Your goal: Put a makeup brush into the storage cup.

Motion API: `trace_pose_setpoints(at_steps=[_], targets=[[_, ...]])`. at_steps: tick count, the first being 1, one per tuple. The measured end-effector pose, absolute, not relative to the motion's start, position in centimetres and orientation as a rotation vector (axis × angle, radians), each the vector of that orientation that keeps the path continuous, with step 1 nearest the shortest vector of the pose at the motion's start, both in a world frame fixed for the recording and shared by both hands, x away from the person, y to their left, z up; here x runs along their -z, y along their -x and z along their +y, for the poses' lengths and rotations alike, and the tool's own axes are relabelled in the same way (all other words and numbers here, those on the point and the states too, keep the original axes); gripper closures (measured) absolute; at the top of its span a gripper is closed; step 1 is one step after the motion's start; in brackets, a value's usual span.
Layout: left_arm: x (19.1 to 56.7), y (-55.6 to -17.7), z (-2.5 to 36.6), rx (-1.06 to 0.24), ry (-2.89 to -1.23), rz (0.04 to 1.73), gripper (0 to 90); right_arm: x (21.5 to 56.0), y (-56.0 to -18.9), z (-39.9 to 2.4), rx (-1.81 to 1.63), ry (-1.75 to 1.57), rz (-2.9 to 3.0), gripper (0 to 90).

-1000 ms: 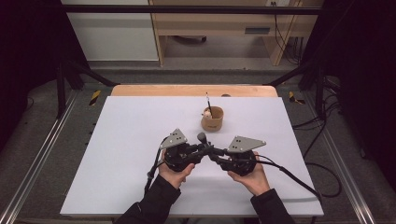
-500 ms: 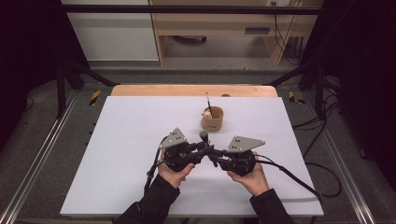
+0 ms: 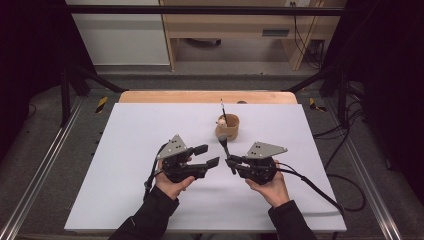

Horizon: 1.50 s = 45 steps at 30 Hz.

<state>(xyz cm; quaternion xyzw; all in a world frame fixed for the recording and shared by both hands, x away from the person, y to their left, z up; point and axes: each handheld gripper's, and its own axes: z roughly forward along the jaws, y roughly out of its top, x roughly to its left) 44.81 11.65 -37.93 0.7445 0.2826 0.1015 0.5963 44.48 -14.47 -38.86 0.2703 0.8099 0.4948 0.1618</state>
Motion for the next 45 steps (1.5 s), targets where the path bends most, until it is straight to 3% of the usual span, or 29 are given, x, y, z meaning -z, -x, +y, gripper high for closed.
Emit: trace_pose_setpoints(at_steps=[20, 45], targets=[[39.0, -44.5, 16.2, -0.343, -1.808, 0.691, 14.2, 37.9, -44.7, -16.4, -1.421, -0.831, 2.231, 79.4], [39.9, -43.3, 23.7, -0.557, -1.803, 0.834, 6.8, 37.3, -44.6, -18.9, -1.421, -0.909, 2.145, 79.4]])
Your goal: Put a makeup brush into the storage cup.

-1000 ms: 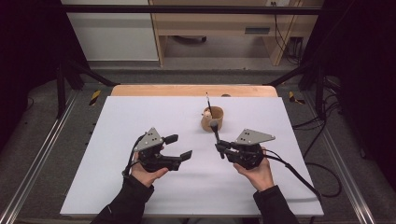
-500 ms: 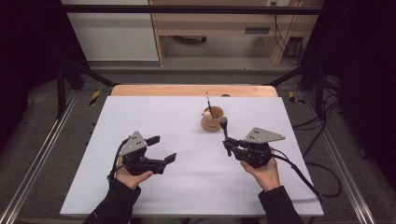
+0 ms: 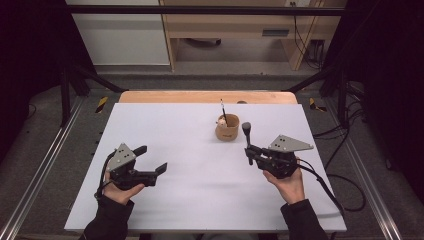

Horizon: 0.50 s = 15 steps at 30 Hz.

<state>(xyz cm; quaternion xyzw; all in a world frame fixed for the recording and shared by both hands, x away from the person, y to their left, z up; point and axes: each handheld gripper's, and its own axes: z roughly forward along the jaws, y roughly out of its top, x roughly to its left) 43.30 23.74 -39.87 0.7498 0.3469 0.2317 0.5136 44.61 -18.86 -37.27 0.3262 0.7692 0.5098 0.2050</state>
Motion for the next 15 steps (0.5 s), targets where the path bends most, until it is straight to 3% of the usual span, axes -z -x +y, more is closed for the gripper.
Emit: trace_pose_setpoints(at_steps=[15], targets=[[40.7, -42.8, 26.0, -0.619, -1.795, 0.912, 4.7, 37.0, -44.8, -19.7, -1.444, -0.972, 2.053, 79.3]])
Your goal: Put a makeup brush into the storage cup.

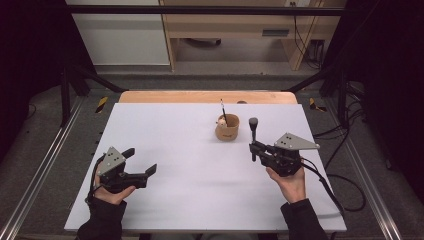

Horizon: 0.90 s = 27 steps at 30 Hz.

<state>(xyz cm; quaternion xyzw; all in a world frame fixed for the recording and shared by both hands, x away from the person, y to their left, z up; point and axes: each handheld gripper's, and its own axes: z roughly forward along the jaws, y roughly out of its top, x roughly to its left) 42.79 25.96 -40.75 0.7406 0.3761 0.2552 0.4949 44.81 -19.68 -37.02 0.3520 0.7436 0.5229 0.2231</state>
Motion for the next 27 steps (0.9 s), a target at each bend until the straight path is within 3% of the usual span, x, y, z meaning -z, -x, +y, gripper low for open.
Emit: trace_pose_setpoints(at_steps=[27], targets=[[41.7, -43.4, 26.5, -0.593, -1.801, 0.944, 4.8, 36.3, -48.1, -18.5, -1.504, -1.091, 1.938, 79.4]])
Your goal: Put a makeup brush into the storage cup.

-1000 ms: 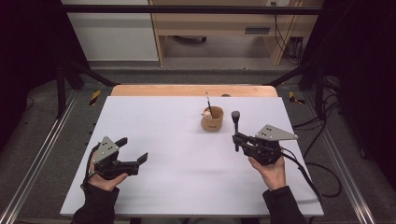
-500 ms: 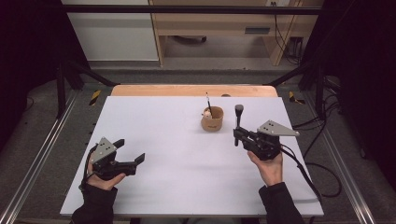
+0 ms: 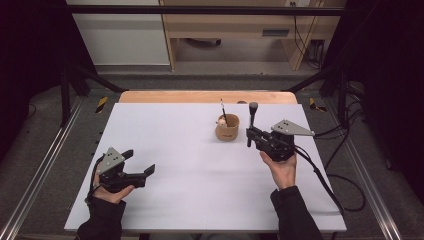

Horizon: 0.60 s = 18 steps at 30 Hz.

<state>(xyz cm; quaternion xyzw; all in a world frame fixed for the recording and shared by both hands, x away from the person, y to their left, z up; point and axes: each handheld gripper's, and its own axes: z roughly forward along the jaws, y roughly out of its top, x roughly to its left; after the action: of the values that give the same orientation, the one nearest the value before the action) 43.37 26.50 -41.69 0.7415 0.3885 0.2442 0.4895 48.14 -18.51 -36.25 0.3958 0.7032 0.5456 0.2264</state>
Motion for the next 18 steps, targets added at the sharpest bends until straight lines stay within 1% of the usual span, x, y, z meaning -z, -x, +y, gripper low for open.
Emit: trace_pose_setpoints(at_steps=[18], targets=[[41.9, -43.6, 26.8, -0.588, -1.787, 0.96, 4.8, 36.1, -52.1, -17.2, -1.488, -1.129, 1.91, 79.4]])
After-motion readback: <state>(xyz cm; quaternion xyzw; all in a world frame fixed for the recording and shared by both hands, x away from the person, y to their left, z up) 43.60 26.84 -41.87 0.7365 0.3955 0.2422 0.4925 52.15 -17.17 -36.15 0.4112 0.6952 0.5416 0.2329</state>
